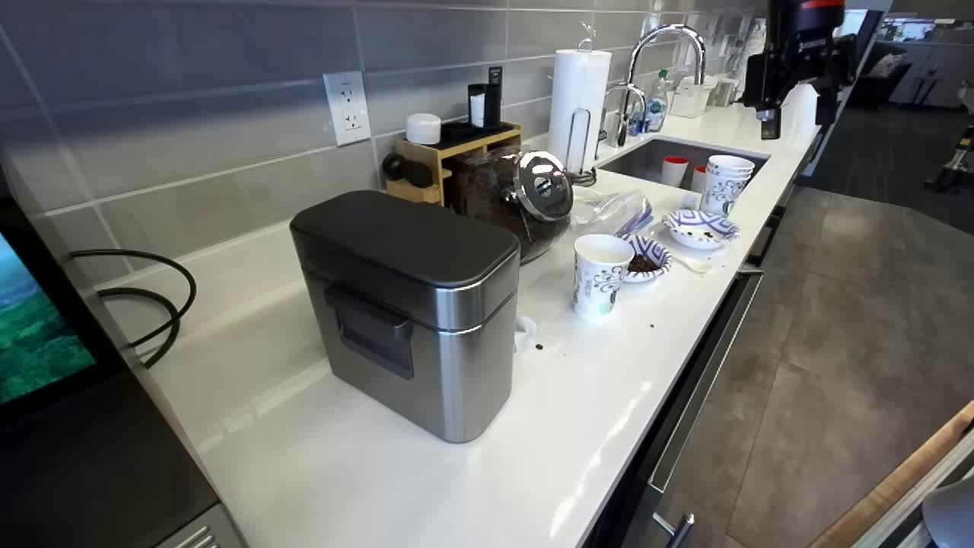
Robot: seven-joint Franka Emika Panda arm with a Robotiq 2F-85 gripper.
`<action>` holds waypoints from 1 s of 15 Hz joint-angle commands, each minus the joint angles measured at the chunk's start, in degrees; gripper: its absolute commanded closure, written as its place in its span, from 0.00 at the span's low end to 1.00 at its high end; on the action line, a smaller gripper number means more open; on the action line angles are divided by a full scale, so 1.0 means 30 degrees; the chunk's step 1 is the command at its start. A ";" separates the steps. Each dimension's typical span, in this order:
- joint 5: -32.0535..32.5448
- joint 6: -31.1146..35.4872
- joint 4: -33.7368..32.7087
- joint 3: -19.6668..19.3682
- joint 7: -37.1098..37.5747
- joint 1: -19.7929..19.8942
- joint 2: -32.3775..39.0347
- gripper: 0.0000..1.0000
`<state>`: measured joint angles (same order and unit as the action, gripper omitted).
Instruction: Open the lid on the bin and put a k-cup into it then close it
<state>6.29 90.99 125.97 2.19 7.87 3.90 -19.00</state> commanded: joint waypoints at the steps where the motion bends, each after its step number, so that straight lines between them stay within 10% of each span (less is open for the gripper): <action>1: 0.0059 -0.0042 -0.0033 -0.0232 0.0060 -0.0260 0.0014 0.00; 15: -0.3038 0.3197 0.0471 0.1259 0.1363 -0.2205 -0.0344 0.00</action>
<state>0.45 95.66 125.96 5.07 11.12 -0.69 -18.85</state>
